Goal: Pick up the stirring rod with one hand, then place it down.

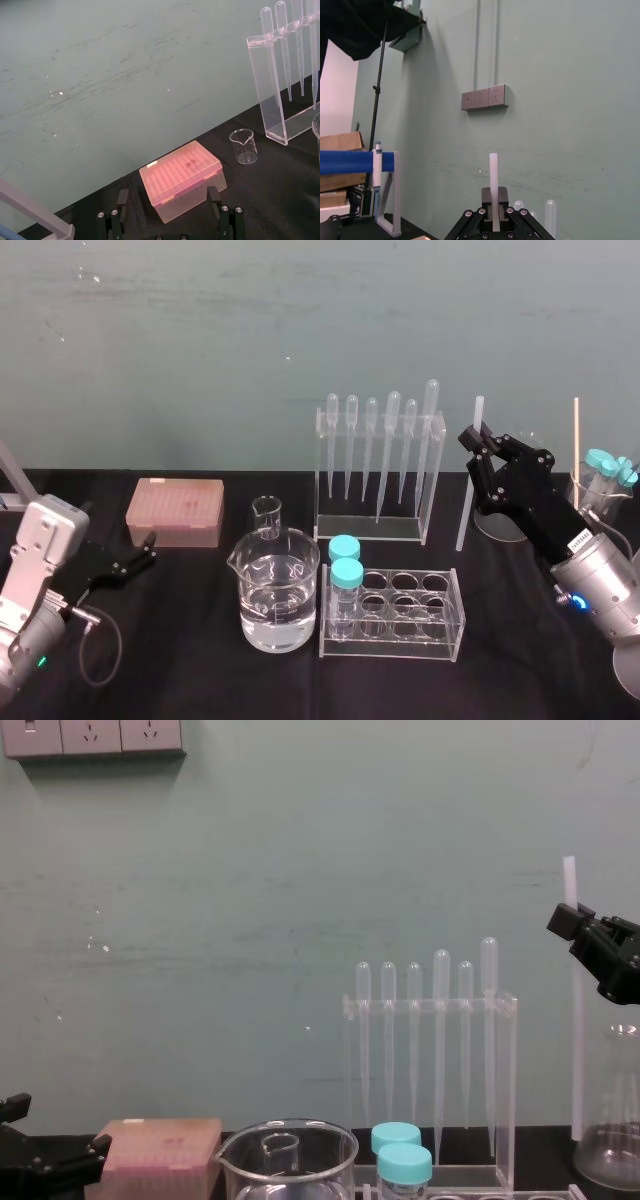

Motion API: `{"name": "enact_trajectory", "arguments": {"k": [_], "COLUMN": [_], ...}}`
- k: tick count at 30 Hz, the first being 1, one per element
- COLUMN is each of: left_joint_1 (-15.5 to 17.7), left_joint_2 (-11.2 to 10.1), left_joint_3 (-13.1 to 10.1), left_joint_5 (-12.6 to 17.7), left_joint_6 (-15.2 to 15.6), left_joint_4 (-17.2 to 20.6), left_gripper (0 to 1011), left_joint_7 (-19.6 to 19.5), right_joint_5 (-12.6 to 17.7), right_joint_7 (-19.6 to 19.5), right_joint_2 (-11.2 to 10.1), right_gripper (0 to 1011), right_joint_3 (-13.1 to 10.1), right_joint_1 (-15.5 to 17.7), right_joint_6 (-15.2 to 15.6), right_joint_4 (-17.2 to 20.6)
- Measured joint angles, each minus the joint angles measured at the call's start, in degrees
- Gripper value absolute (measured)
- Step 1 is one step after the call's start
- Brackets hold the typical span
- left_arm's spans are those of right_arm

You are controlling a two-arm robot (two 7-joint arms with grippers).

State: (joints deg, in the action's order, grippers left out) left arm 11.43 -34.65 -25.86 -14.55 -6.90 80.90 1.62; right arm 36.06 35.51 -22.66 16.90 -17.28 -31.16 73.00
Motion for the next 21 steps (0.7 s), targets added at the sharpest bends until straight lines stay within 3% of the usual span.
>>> {"name": "enact_trajectory", "arguments": {"k": [21], "left_joint_1": [0.0], "left_joint_2": [0.0], "left_joint_3": [0.0], "left_joint_5": [0.0], "left_joint_6": [0.0], "left_joint_4": [0.0], "left_gripper": [1000], "left_joint_7": [0.0], "right_joint_5": [0.0], "right_joint_7": [0.0], "right_joint_2": [0.0], "right_gripper": [66], "right_joint_3": [0.0], "right_joint_1": [0.0], "right_joint_6": [0.0], "right_joint_4": [0.0]}}
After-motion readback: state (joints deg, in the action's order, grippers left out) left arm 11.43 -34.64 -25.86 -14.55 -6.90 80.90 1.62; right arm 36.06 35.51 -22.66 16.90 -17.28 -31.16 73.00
